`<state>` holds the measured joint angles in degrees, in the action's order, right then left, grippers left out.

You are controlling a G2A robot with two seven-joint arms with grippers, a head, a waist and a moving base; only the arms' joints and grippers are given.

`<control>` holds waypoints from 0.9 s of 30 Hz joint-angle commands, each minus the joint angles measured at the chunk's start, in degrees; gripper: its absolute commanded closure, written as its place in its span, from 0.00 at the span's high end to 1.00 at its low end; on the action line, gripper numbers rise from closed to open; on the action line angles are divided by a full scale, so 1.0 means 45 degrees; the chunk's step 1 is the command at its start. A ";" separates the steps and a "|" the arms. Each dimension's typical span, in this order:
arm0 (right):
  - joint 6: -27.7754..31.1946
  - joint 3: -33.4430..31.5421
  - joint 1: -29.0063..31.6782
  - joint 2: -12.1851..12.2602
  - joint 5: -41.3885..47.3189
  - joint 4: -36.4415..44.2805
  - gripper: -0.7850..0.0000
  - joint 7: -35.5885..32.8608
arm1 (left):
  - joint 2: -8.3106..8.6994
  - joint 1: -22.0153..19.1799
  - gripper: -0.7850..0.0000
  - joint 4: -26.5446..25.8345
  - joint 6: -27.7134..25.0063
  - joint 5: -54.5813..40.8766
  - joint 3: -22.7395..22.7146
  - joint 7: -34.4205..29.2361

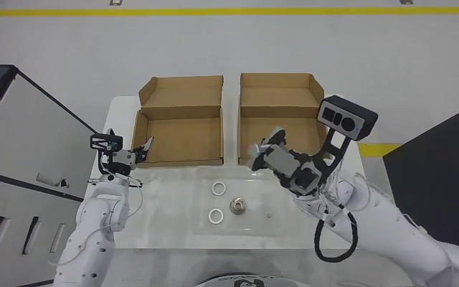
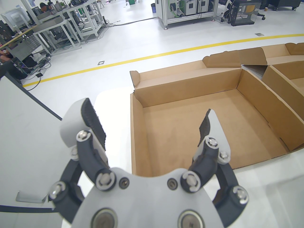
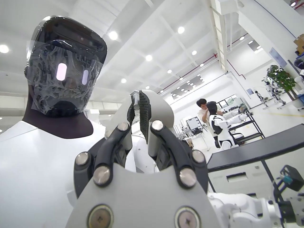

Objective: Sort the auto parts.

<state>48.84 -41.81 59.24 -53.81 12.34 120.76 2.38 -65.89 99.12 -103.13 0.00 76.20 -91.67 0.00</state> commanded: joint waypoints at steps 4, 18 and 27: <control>0.0064 -0.0491 0.0415 -0.0040 0.0271 0.0193 0.00 -0.0354 | 0.0000 0.0000 1.00 0.0000 0.0000 0.0000 0.0000 0.0000; 0.1789 -0.1678 0.1555 -0.0428 -0.0108 0.0936 0.00 -0.0070 | 0.0000 0.0000 1.00 0.0000 0.0000 0.0000 0.0000 0.0000; 0.2035 -0.2287 0.2230 -0.0781 -0.0699 0.1811 0.00 0.0350 | 0.0000 0.0000 1.00 0.0000 0.0000 0.0000 0.0000 0.0000</control>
<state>58.00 -52.11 69.01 -57.17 8.95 128.67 3.85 -65.89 99.12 -103.13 0.00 76.20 -91.67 0.00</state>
